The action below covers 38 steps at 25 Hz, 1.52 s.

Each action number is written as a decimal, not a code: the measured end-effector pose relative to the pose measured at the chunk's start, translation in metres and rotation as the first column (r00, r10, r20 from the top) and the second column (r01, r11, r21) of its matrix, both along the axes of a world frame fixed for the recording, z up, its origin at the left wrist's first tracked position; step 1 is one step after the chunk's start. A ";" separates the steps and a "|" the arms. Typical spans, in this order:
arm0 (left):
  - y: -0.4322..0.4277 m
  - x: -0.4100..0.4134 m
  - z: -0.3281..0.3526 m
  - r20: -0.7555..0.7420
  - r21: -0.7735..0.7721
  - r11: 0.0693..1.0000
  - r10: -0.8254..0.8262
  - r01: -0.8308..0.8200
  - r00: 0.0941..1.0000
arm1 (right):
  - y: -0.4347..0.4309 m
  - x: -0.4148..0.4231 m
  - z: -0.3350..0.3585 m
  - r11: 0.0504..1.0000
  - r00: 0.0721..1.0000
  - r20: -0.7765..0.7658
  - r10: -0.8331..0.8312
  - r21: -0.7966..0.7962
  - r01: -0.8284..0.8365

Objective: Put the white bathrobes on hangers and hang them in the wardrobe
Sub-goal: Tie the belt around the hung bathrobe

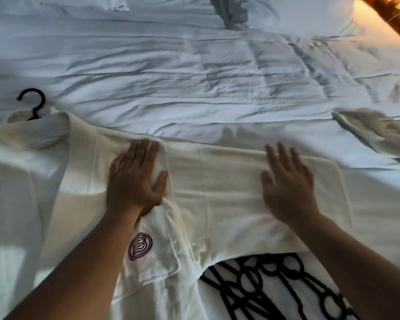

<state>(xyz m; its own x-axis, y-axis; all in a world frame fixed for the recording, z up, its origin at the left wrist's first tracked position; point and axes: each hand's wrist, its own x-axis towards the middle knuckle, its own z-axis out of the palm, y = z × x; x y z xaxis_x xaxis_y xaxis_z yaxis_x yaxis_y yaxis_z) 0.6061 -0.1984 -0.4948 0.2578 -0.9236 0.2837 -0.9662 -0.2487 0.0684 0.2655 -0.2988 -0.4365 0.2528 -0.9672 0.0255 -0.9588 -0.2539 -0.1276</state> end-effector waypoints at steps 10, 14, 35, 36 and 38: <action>-0.003 0.000 -0.001 0.030 -0.024 1.000 -0.002 0.002 1.000 | -0.007 -0.050 -0.038 0.989 0.988 -0.114 -0.102 0.091 0.113; -0.004 0.002 -0.004 0.028 0.038 0.999 -0.002 0.001 1.000 | -0.014 -0.048 -0.039 0.984 0.984 -0.150 -0.095 0.135 0.116; 0.457 -0.128 0.122 -0.725 0.426 0.777 0.600 -0.463 0.339 | 0.417 -0.060 0.079 0.556 0.771 0.396 -0.499 0.829 -0.066; 0.465 -0.123 0.123 -0.740 0.417 0.750 0.608 -0.514 0.288 | 0.419 -0.064 0.080 0.594 0.825 0.354 -0.440 0.804 -0.029; 0.484 -0.127 0.123 -0.826 0.391 0.770 0.535 -0.504 0.177 | 0.426 -0.074 0.083 0.553 0.841 0.349 -0.414 0.830 -0.073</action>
